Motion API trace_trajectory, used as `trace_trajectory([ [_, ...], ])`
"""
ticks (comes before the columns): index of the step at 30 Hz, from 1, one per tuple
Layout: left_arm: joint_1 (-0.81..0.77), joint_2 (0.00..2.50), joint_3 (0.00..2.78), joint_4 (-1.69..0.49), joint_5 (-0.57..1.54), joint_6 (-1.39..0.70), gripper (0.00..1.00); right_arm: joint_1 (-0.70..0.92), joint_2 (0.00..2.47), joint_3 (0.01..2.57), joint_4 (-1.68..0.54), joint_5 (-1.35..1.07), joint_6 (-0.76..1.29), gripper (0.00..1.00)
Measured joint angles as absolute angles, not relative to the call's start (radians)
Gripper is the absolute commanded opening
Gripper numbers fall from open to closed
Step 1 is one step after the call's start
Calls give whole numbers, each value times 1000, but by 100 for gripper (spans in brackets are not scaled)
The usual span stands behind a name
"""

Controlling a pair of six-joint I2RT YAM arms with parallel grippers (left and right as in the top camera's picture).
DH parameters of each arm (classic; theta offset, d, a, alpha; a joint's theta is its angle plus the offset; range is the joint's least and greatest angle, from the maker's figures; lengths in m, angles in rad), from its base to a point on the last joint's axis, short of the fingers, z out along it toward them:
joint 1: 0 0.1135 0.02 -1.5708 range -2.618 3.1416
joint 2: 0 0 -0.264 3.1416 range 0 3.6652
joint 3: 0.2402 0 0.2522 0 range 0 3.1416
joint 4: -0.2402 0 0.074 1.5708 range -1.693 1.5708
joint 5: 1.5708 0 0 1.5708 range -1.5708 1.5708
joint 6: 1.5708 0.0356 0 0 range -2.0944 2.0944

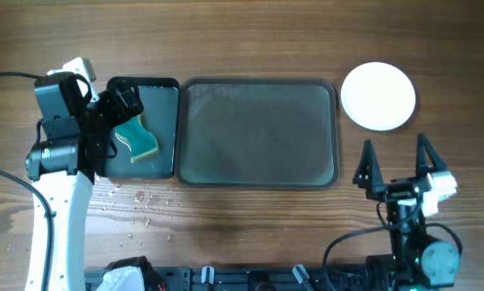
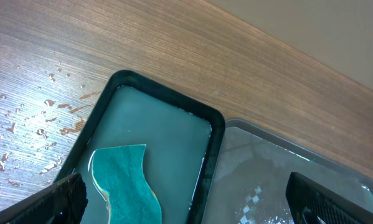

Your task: Clean dirty plates on tray and stack at the side

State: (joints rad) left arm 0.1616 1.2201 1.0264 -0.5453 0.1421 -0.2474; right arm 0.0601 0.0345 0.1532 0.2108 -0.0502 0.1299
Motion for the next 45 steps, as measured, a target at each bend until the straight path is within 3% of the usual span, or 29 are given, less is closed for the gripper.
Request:
trace_trajectory([
  [10, 162, 1220, 1026, -545, 142, -247, 100, 37, 17, 29, 269, -89, 81, 100],
  [19, 162, 1220, 1026, -545, 142, -247, 100, 37, 15, 6, 1, -89, 36, 100],
  [45, 162, 1220, 1026, -545, 142, -247, 100, 37, 15, 6, 2, -89, 36, 100],
])
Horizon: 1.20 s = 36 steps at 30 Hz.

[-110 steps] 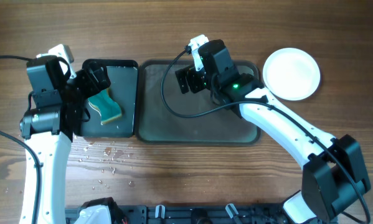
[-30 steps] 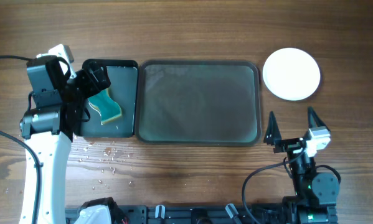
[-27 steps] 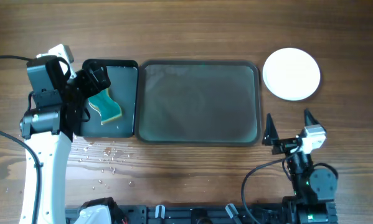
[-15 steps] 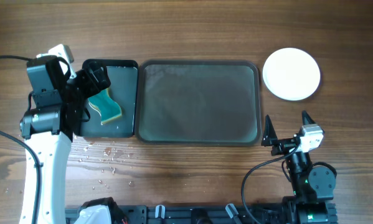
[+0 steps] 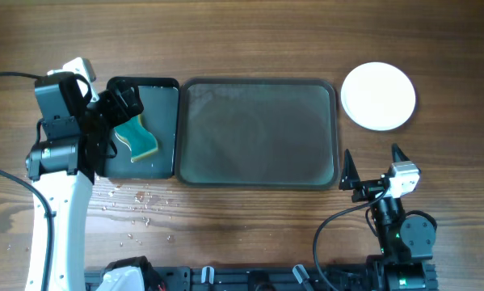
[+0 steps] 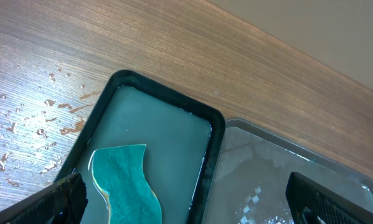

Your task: Clean dirty plates on tray and stack at the side

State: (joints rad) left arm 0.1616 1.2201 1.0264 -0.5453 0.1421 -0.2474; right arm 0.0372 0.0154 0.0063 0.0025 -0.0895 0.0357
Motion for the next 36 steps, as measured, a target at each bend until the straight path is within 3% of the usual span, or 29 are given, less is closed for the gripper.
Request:
trace_trajectory([
  [15, 157, 1198, 1026, -546, 141, -247, 100, 37, 15, 6, 2, -89, 36, 100],
  [28, 130, 678, 1027, -566, 139, -247, 100, 37, 15, 6, 3, -89, 36, 100],
  [36, 130, 572, 1012, -791, 128, -247, 100, 37, 15, 6, 3, -89, 36, 100],
])
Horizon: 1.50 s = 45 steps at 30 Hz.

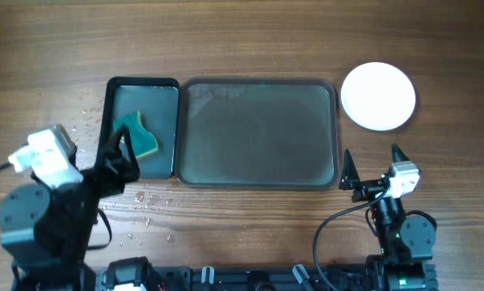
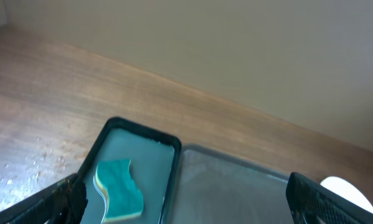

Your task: Clean dirty plates on tray and stack at the side

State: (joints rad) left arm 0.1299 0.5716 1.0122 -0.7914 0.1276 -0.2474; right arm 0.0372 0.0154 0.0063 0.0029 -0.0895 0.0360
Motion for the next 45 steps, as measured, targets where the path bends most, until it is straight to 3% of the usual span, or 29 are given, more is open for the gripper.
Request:
trace_trajectory([
  [10, 130, 288, 695, -876, 131, -253, 100, 37, 15, 6, 2, -89, 36, 100],
  [17, 130, 98, 499, -785, 132, -283, 100, 37, 15, 6, 3, -89, 36, 100],
  [23, 86, 16, 365, -470, 133, -294, 100, 37, 15, 6, 2, -89, 36, 100],
  [28, 64, 14, 216, 70, 140, -297, 100, 37, 15, 6, 3, -89, 36, 100],
  [31, 64, 12, 139, 228, 140, -297, 100, 37, 15, 6, 3, -89, 36, 100],
  [39, 64, 12, 26, 202, 139, -298, 100, 37, 15, 6, 3, -89, 36, 100],
  [45, 64, 12, 12, 51, 139, -297, 100, 37, 15, 6, 3, -89, 36, 100],
])
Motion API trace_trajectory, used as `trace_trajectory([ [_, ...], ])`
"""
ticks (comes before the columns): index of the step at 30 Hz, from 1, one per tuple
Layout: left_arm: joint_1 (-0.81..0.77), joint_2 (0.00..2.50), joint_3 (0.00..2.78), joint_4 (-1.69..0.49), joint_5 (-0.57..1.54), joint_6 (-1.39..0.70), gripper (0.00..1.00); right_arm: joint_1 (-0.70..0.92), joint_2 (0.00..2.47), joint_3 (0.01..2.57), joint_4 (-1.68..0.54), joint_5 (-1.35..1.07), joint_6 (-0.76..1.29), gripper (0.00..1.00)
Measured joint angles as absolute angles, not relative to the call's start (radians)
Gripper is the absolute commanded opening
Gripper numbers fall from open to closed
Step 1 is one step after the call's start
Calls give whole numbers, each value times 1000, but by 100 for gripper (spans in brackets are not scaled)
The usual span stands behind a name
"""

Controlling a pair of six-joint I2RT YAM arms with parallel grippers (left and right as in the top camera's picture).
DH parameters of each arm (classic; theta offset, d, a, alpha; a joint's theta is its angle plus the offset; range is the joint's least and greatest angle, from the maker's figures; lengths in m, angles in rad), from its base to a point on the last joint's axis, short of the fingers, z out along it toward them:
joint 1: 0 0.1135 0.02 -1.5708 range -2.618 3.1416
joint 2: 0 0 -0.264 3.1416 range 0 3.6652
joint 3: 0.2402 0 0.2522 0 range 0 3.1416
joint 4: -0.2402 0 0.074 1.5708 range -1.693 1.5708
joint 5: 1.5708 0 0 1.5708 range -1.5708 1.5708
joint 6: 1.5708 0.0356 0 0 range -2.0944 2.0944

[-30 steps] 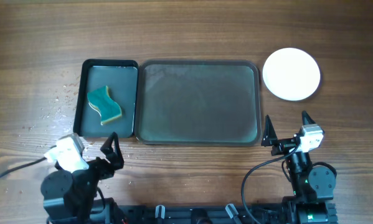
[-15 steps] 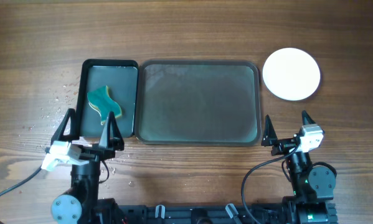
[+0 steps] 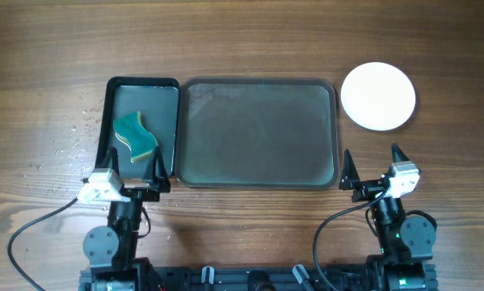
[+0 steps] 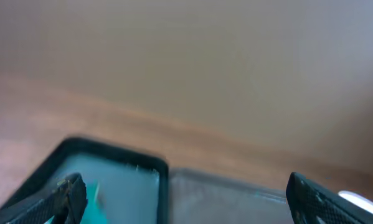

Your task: Clean dirty plates on tray and stack at the side

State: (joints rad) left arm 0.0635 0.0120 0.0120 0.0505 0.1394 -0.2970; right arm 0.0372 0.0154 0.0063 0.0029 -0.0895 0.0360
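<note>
White plates point(image 3: 378, 96) sit stacked on the wood at the far right, beside the large grey tray point(image 3: 258, 132), which holds no plate. A green sponge point(image 3: 135, 135) lies in the small black water tray point(image 3: 142, 87) to the left. My left gripper point(image 3: 132, 168) stands open near the table's front edge, just in front of the black tray; its wrist view is blurred and shows the black tray point(image 4: 105, 171) and the grey tray point(image 4: 223, 196). My right gripper point(image 3: 370, 166) stands open at the front right, with nothing between its fingers.
Water drops point(image 3: 80, 133) speckle the wood left of the black tray. The arm bases and cables sit along the front edge.
My left gripper has moved right and nearer to the front edge, from the front left corner to just in front of the black tray. The right arm has not moved.
At first my left gripper hung open over the black tray by the sponge, and my right stood open at the front right. The right then drew back a little. The left had left the tray for the front left, and now rests at the front edge.
</note>
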Motion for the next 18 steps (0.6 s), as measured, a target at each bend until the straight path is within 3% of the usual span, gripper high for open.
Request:
trace_trajectory([
  [3, 64, 12, 9, -60, 138, -271, 100, 37, 15, 6, 3, -89, 36, 100],
  [18, 64, 14, 9, -60, 139, 70, 100, 37, 15, 6, 3, -89, 36, 100],
])
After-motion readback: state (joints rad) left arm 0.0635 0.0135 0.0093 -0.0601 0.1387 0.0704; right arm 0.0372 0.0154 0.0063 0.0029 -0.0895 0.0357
